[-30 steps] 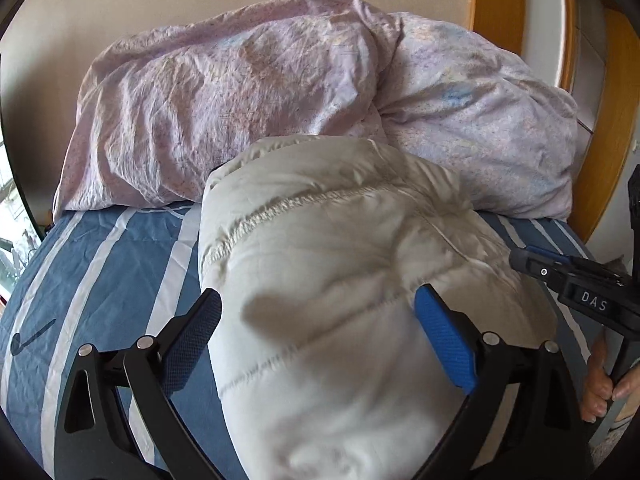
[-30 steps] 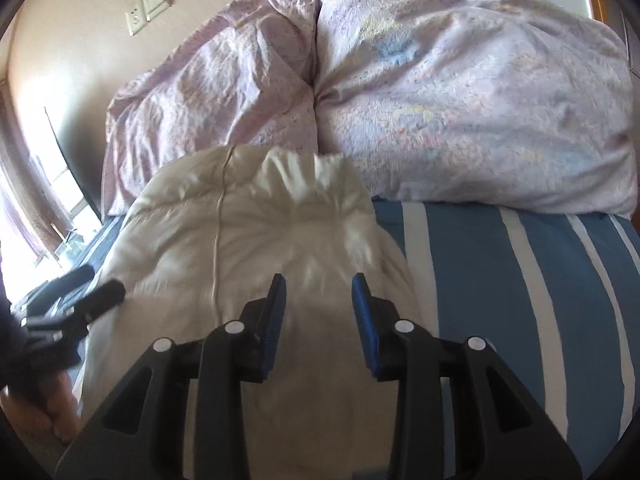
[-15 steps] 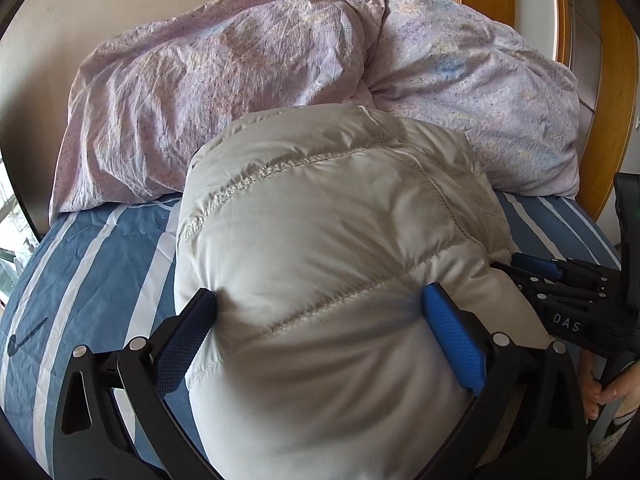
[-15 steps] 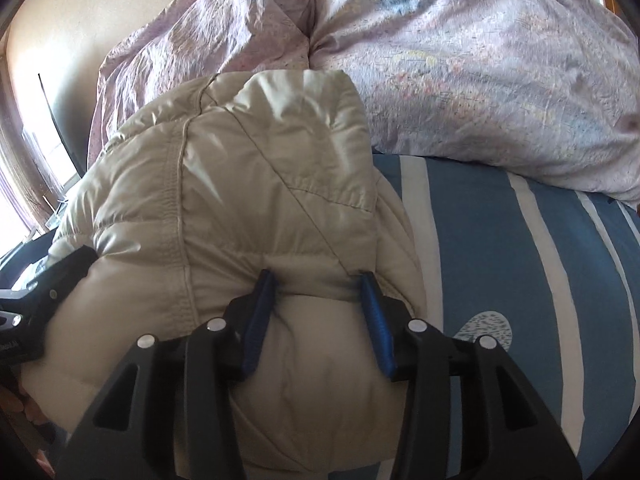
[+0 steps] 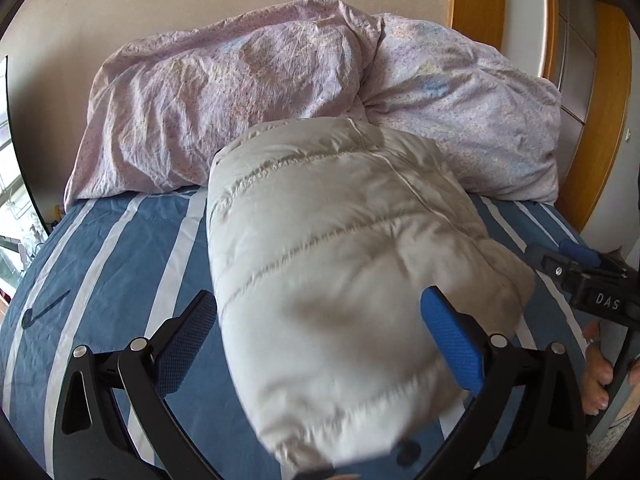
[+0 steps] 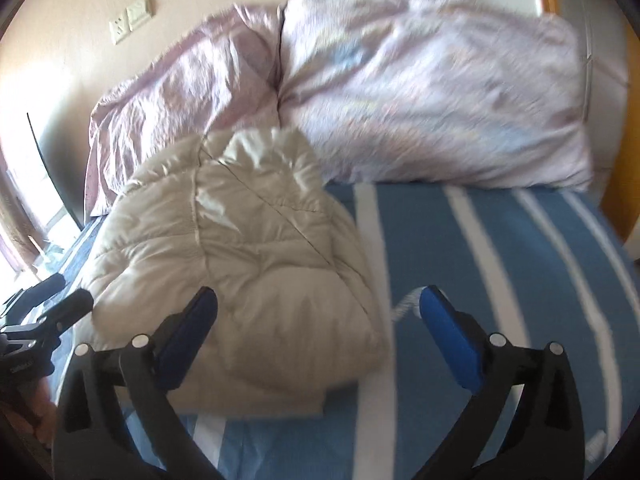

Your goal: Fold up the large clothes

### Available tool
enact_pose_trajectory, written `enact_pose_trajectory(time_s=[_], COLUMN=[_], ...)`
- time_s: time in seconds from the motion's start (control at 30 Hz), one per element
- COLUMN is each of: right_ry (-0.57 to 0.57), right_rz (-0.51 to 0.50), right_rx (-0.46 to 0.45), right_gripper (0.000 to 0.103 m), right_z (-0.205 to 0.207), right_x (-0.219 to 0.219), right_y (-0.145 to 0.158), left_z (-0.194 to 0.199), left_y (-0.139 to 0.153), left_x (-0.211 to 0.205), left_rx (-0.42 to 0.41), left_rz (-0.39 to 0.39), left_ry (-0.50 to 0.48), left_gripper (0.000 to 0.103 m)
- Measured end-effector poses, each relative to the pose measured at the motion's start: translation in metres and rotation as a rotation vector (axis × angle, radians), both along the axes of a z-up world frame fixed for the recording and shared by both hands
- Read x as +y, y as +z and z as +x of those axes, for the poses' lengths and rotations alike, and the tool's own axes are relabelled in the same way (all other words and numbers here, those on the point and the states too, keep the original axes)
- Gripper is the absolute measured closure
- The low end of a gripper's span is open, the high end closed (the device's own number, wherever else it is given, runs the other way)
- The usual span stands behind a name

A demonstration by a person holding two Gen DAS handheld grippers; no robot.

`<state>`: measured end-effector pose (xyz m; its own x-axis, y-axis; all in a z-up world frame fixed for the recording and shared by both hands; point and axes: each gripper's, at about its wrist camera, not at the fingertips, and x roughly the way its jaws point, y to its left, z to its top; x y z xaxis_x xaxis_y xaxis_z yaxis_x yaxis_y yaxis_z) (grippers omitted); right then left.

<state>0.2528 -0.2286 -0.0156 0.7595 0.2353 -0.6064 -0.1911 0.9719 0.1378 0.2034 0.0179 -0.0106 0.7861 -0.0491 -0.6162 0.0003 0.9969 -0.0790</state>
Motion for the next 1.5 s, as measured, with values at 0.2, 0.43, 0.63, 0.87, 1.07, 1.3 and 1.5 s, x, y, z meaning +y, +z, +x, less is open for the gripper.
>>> enact_pose_trajectory(time_s=[0.2, 0.43, 0.63, 0.87, 1.07, 1.3, 1.5], right_ry=[-0.026, -0.034, -0.017, -0.030, -0.048, -0.055, -0.060], right_rz=[-0.007, -0.100, -0.097, -0.110, -0.130, -0.137, -0.131], right_rx=[0.012, -0.018, 0.004, 0.010, 0.002, 0.015, 0.017], right_gripper=[0.002, 0.002, 0.002, 0.002, 0.002, 0.002, 0.002], right_z=[-0.055, -0.103, -0.125, -0.144, -0.157, -0.162, -0.164], right_x=[-0.001, 0.014, 0.015, 0.010, 0.005, -0.002, -0.005], right_y=[0.005, 0.008, 0.007, 0.005, 0.006, 0.001, 0.001], left_z=[-0.053, -0.095, -0.115, -0.128, -0.133, -0.137, -0.138], left_y=[0.006, 0.012, 0.008, 0.005, 0.007, 0.007, 0.007], left_x=[-0.001, -0.004, -0.012, -0.020, -0.028, -0.032, -0.035], left_rx=[-0.003, 0.002, 0.036, 0.064, 0.067, 0.070, 0.072], left_rz=[-0.006, -0.013, -0.020, -0.021, -0.016, -0.014, -0.012], left_ry=[-0.002, 0.016, 0.032, 0.019, 0.006, 0.011, 0.008], left_gripper=[0.001, 0.001, 0.001, 0.001, 0.001, 0.001, 0.001])
